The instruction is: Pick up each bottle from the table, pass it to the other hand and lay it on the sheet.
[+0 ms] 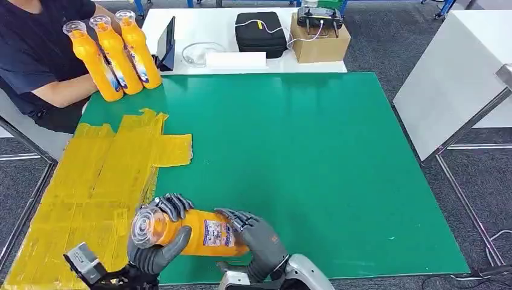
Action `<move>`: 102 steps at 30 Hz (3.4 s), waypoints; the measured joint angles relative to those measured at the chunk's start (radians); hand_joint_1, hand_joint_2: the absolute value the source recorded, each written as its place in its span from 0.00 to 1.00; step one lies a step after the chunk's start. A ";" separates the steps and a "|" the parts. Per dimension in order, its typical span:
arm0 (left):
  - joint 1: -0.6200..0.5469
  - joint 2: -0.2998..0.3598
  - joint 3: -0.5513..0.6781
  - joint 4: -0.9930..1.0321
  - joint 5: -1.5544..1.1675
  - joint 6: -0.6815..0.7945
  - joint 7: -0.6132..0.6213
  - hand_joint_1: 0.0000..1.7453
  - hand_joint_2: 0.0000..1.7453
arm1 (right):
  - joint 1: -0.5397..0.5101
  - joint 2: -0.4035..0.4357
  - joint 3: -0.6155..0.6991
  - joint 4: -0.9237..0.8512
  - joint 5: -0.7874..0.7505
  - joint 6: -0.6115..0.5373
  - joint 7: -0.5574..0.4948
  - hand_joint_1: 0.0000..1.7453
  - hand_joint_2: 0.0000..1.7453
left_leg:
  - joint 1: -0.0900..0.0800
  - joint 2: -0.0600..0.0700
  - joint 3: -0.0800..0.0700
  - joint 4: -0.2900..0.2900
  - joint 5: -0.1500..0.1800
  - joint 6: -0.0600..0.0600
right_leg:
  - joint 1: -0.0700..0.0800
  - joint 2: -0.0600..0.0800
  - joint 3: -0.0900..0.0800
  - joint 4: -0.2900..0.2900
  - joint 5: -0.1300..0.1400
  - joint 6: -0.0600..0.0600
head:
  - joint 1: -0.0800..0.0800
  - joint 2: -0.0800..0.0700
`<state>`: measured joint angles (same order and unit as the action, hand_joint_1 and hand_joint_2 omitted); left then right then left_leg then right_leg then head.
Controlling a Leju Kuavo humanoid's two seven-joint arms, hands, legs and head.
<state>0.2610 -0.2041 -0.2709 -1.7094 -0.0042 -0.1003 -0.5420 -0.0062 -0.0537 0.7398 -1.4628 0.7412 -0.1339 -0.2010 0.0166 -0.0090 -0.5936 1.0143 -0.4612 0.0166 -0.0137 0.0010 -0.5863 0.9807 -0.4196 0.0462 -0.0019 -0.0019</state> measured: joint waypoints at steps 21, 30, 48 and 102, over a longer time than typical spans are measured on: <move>-0.054 -0.059 0.190 0.026 -0.858 0.798 -0.032 1.00 1.00 | 0.083 -0.086 -0.214 -0.254 -0.024 -0.032 -0.068 0.00 0.00 | 0.000 0.000 0.000 0.000 0.000 0.000 | 0.000 0.000 0.000 0.000 0.000 0.000 | 0.000 0.000; -0.055 -0.107 0.268 0.027 -1.164 0.800 -0.056 1.00 1.00 | 0.085 -0.099 -0.224 -0.257 -0.066 -0.032 -0.084 0.00 0.00 | 0.000 0.001 0.000 0.000 0.000 0.000 | 0.000 0.000 0.000 0.000 0.000 0.000 | 0.000 0.000; -0.115 0.160 0.076 0.431 -1.563 0.800 0.614 1.00 1.00 | -0.027 -0.143 -0.231 -0.229 -0.167 0.021 -0.121 0.00 0.00 | 0.000 0.001 0.001 0.000 0.000 -0.001 | -0.001 0.001 0.000 0.001 0.000 0.000 | 0.000 0.000; -0.112 0.037 0.203 0.330 -0.356 -0.016 -0.101 0.00 0.00 | 0.013 -0.034 -0.212 -0.116 -0.132 0.060 -0.181 0.00 0.00 | -0.001 0.000 0.003 0.000 0.000 -0.001 | 0.000 0.000 0.003 0.001 0.000 0.000 | 0.000 0.000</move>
<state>0.1492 -0.1667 -0.0683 -1.3793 -0.3599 -0.1166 -0.6432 0.0064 -0.0874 0.5280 -1.5793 0.6088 -0.0736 -0.3819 0.0154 -0.0086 -0.5903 1.0142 -0.4609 0.0157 -0.0142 0.0008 -0.5838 0.9820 -0.4196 0.0462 -0.0023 -0.0019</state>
